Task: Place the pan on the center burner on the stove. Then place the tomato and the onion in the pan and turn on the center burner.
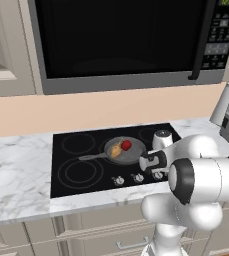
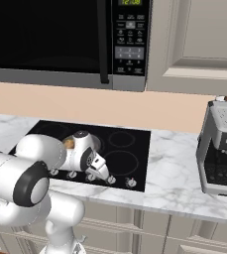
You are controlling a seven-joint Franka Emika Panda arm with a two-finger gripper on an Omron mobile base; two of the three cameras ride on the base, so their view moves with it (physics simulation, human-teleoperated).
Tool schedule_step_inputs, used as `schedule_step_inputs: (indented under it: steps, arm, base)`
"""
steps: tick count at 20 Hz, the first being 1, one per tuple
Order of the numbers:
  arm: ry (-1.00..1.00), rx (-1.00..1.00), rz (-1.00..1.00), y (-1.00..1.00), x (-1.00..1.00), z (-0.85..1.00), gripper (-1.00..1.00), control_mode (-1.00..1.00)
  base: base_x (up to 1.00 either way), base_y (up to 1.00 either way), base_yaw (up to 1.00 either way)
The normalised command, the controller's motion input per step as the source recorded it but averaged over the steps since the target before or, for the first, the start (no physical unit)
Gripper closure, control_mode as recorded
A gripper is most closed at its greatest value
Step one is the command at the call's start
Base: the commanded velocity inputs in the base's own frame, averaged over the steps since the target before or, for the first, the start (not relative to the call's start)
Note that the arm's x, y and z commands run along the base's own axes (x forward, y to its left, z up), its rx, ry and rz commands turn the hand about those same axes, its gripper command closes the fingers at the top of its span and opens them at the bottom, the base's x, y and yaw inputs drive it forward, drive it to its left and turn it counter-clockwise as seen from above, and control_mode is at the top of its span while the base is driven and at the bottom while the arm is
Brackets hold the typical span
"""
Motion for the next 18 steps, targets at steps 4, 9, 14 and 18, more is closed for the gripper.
schedule_step_inputs:
  steps: [4,9,14,18]
  arm:
    - [0.00,0.00,-0.05,0.00,-0.59,-0.41,1.00,-1.00]
    - [0.00,0.00,-0.08,0.00,-0.59,-0.40,1.00,-1.00]
    - [0.00,-0.01,-0.07,0.03,-0.29,-0.36,1.00,-1.00]
    - [0.00,-0.01,-0.01,0.24,-0.17,-0.37,1.00,-1.00]
  base:
    - [0.00,0.00,0.00]
    - [0.00,0.00,0.00]
    - [0.00,0.00,0.00]
    - [0.00,0.00,0.00]
